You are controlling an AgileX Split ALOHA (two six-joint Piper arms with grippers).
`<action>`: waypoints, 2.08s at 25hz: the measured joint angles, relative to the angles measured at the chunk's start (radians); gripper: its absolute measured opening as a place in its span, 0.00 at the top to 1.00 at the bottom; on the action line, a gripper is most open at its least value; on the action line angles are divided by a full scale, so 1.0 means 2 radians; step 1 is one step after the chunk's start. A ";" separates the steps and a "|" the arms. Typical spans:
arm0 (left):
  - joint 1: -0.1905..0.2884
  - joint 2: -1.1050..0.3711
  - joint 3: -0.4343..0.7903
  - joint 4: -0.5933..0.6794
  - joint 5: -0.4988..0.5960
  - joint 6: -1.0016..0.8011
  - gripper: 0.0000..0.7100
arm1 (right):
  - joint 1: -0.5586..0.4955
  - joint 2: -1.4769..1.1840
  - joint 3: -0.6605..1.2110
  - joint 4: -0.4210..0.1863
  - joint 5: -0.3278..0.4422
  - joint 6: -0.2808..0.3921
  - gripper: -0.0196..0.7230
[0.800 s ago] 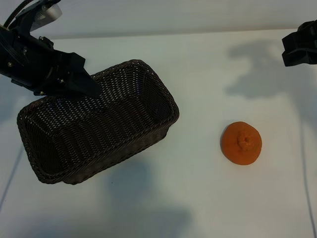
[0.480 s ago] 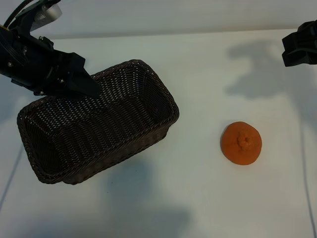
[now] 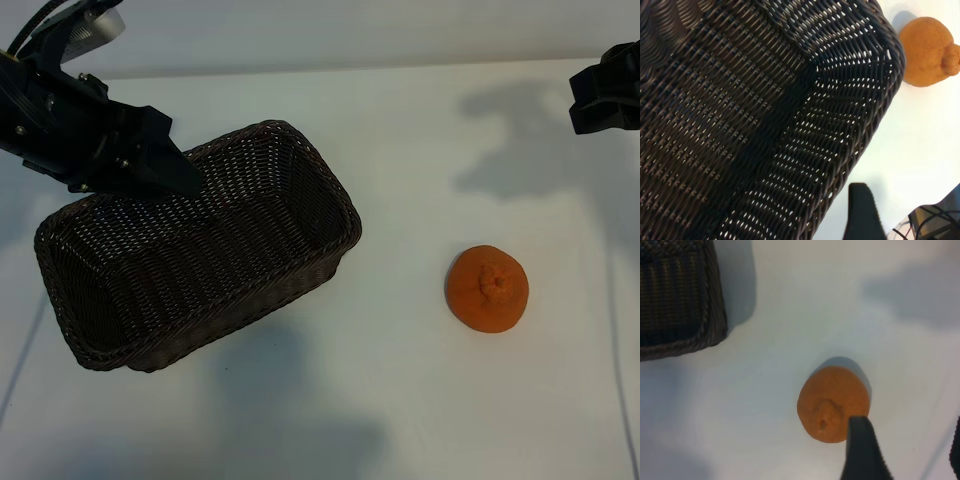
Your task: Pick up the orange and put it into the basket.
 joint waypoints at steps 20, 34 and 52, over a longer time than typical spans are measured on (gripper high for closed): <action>0.013 -0.027 0.000 0.009 -0.028 -0.075 0.31 | 0.000 0.000 0.000 0.001 0.000 0.000 0.41; 0.123 -0.142 0.000 0.234 0.054 -0.229 0.31 | 0.000 0.000 0.000 0.001 0.000 0.000 0.41; 0.124 -0.133 0.098 0.275 -0.015 -0.281 0.31 | 0.000 0.000 0.000 0.002 0.000 0.000 0.41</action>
